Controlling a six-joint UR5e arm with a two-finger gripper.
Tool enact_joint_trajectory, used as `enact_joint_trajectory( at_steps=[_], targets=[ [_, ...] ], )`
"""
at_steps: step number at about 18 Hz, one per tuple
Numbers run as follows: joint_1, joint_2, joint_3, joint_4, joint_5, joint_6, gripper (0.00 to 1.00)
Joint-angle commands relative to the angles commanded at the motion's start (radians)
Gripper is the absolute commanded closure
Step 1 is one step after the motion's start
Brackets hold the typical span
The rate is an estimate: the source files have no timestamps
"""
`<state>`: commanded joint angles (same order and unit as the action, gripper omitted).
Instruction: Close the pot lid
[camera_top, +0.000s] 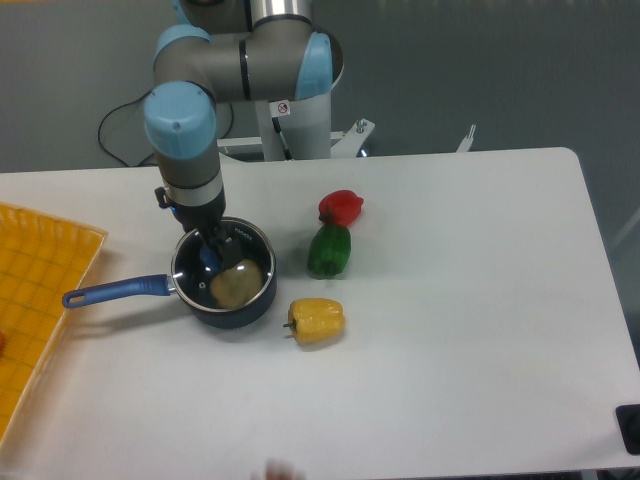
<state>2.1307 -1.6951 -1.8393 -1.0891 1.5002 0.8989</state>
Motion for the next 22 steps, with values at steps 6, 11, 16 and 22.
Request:
enact_joint_trajectory(
  at_steps=[6, 11, 16, 22],
  targets=[
    [0.109, 0.032, 0.043, 0.005, 0.038, 0.008, 0.0],
    [0.268, 0.035, 0.043, 0.008, 0.037, 0.05, 0.0],
    [0.445, -0.003, 0.057, 0.0, 0.049, 0.17, 0.0],
    [0.572, -0.073, 0.112, -0.021, 0.051, 0.36, 0.0]
  ],
)
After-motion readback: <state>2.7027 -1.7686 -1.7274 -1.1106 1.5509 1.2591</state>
